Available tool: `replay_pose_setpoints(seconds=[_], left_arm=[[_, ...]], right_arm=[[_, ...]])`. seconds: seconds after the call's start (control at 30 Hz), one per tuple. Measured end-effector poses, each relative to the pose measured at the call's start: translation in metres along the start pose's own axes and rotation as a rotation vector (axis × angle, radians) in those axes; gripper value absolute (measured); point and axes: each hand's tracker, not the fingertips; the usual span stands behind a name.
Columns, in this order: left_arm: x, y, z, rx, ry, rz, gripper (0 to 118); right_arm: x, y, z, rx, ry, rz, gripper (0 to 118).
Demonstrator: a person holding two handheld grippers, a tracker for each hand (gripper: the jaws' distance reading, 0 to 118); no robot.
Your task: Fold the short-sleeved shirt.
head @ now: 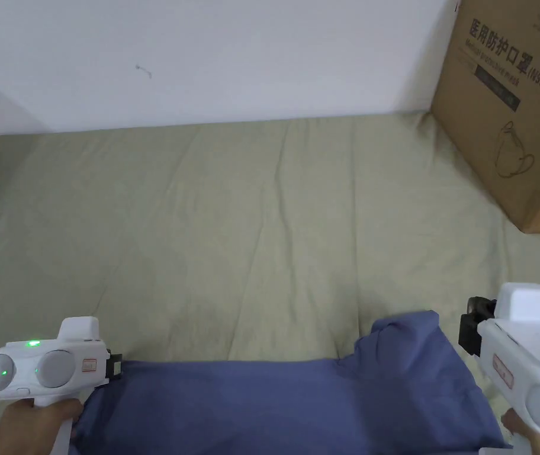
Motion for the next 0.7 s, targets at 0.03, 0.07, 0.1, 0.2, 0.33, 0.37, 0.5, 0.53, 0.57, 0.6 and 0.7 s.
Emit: replay_pose_setpoints(seconds=[0.03, 0.07, 0.1, 0.2, 0.33, 0.37, 0.5, 0.53, 0.57, 0.6, 0.7], left_arm=[[0.003, 0.000, 0.010, 0.016, -0.006, -0.004, 1], [0.005, -0.001, 0.019, 0.035, -0.013, -0.006, 1], [0.006, -0.001, 0.027, 0.046, -0.020, -0.006, 1], [0.000, 0.001, 0.046, 0.088, -0.029, -0.028, 1], [-0.008, 0.001, 0.060, 0.099, -0.043, -0.006, 1], [-0.009, 0.000, 0.062, 0.099, -0.046, -0.001, 1], [-0.017, 0.000, 0.055, 0.096, -0.048, 0.001, 1], [-0.013, -0.001, 0.057, 0.092, -0.048, 0.002, 1], [-0.013, -0.002, 0.056, 0.089, -0.048, 0.008, 1], [-0.013, -0.004, 0.056, 0.087, -0.049, 0.013, 1], [-0.006, -0.011, 0.064, 0.086, -0.044, 0.026, 1]], right_arm=[[0.006, 0.000, -0.016, -0.051, 0.009, -0.002, 18], [0.010, -0.001, -0.032, -0.113, 0.012, 0.013, 49], [0.014, -0.002, -0.046, -0.159, 0.023, 0.010, 76], [0.024, -0.014, -0.096, -0.287, 0.045, 0.017, 103], [0.027, -0.032, -0.139, -0.410, 0.027, 0.055, 98], [0.027, -0.037, -0.148, -0.435, 0.019, 0.052, 89], [0.014, -0.050, -0.151, -0.457, 0.029, 0.045, 74], [0.012, -0.048, -0.148, -0.448, 0.015, 0.045, 66], [0.013, -0.045, -0.146, -0.452, 0.020, 0.032, 43], [0.012, -0.042, -0.139, -0.451, 0.034, 0.021, 17], [0.007, -0.039, -0.128, -0.417, 0.094, 0.103, 1]])
